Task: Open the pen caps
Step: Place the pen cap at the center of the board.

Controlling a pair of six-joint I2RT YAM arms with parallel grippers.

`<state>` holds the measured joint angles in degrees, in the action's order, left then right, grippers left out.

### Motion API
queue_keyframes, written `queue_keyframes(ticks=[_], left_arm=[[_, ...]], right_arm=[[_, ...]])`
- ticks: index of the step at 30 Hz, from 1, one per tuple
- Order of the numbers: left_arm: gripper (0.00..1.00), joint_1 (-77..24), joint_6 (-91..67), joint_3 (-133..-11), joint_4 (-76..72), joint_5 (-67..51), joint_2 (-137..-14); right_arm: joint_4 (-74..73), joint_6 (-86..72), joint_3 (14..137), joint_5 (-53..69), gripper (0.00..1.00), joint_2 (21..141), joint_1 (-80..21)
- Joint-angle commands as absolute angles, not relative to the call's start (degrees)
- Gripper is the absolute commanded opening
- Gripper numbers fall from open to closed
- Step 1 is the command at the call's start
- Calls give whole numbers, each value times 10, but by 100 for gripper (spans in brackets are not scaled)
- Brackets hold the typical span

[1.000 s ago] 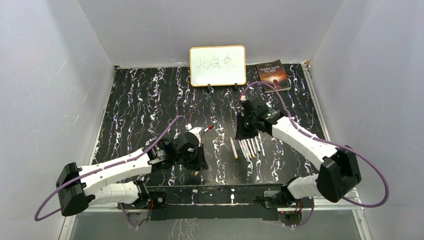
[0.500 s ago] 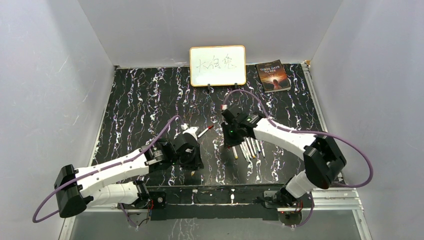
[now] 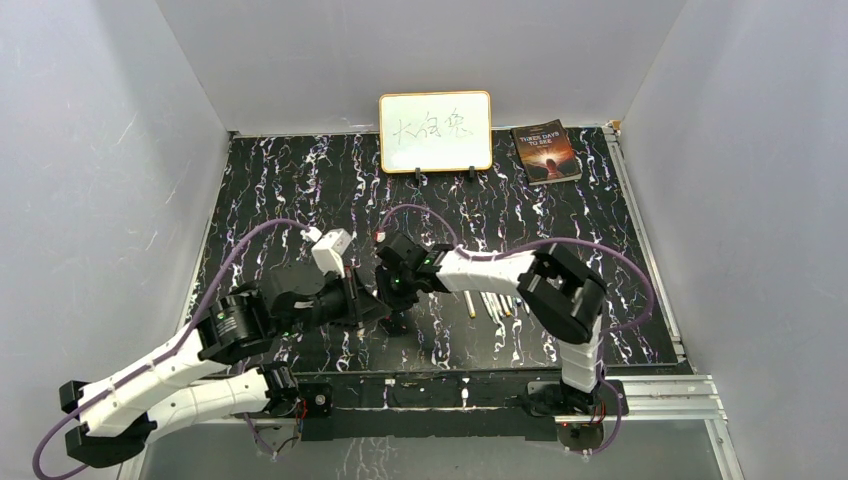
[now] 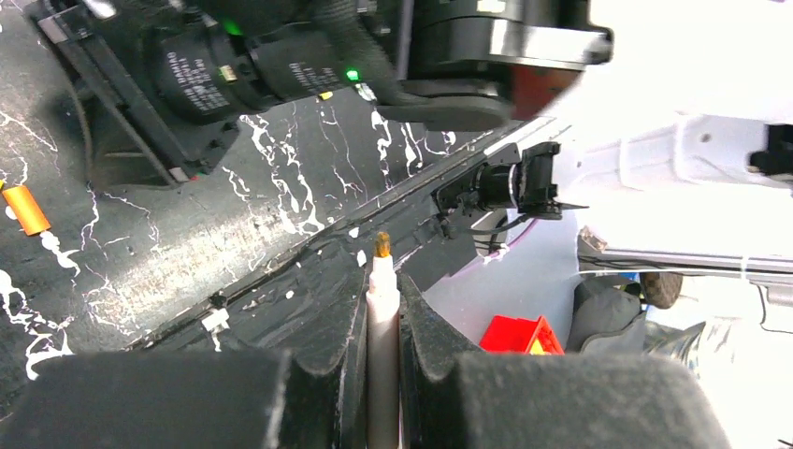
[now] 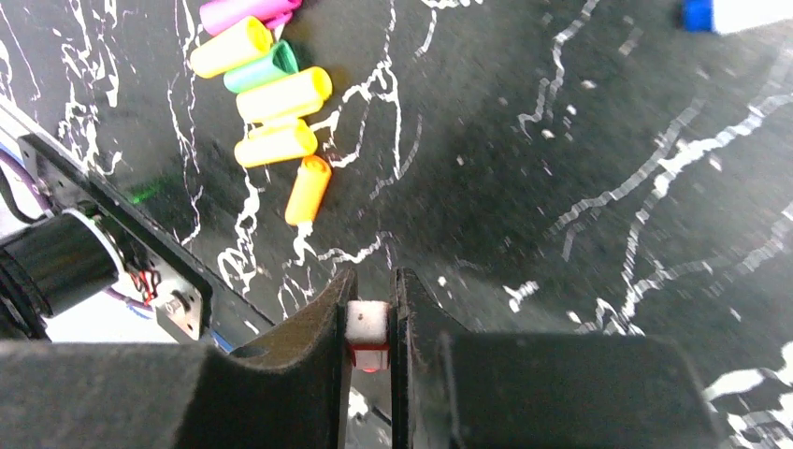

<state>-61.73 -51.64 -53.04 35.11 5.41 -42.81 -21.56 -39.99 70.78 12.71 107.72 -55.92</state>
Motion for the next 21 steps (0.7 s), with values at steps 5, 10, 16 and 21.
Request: queue_keyframes(ticks=[5,10,16,21], left_arm=[[0,-621,-522,-546,390,63,-396],[0,-621,-524,-538,378,60,-394],[0,-621,-526,-532,370,58,-393],[0,-621,-526,-531,359,53,-403]], right_arm=[[-133,-445,791,153,0,1146,-578],[-132,-448,807,153,2,1168,-586],[-137,-453,782,134,28,1153,-589],[-137,-454,766,127,38,1136,-589]])
